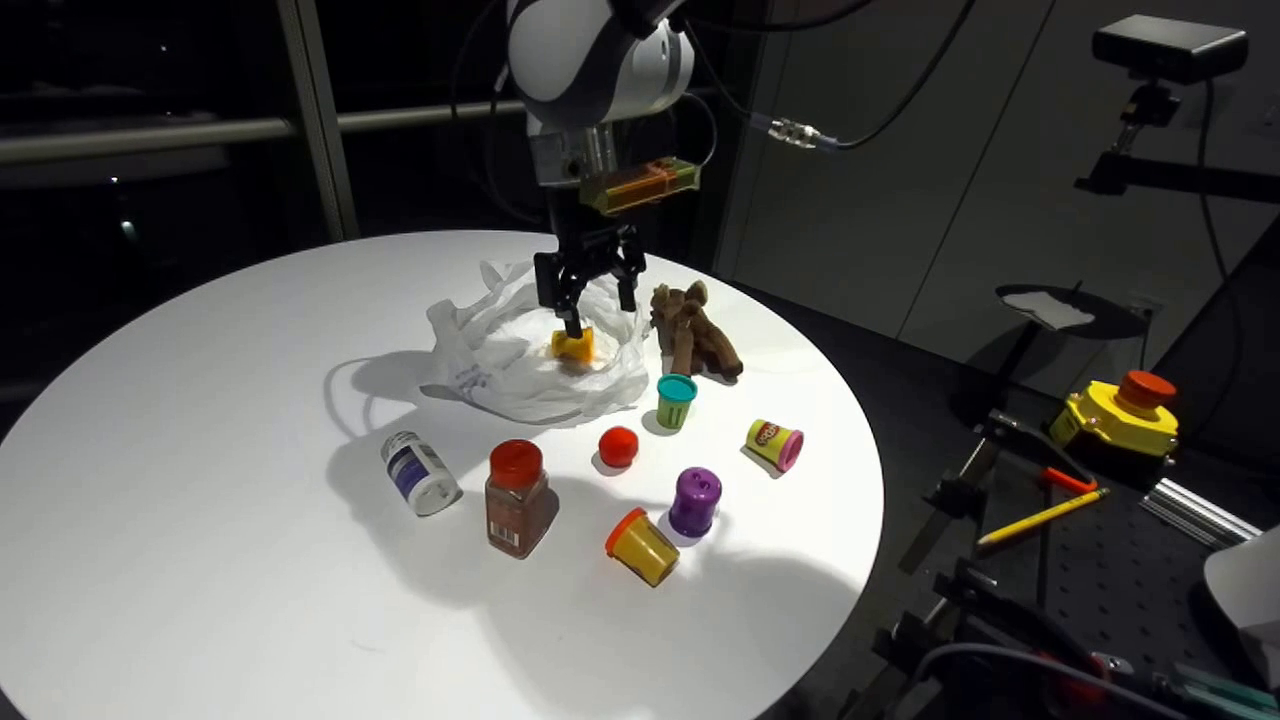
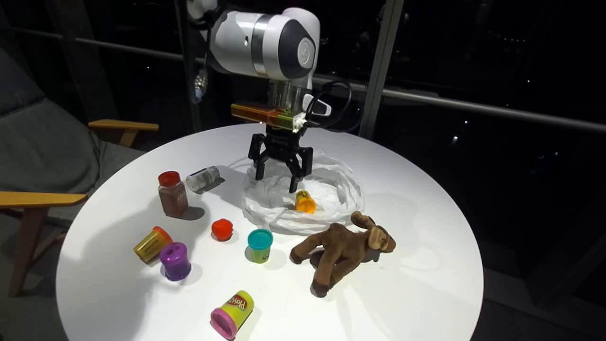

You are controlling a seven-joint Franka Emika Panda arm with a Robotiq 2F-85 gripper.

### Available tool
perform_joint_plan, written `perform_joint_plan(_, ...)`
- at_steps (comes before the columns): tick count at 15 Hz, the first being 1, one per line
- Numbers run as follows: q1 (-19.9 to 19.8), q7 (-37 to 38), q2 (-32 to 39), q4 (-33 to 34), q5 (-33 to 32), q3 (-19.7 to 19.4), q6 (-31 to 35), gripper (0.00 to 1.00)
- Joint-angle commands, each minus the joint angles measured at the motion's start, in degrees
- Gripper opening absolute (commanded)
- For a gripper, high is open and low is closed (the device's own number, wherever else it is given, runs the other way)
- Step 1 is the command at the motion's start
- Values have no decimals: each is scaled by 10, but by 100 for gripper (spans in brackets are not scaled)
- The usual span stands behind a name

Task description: Remove the objects in the plastic and put them on the table

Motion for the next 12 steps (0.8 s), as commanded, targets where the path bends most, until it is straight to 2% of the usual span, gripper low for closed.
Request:
perform_joint_plan(1,14,-29,60,74,-45,-15,35,100)
perform_joint_plan(8,12,-68,135,162,-91,-31,66,100)
perform_joint_plan(12,6,-92,167,210,-91,-32,65,100)
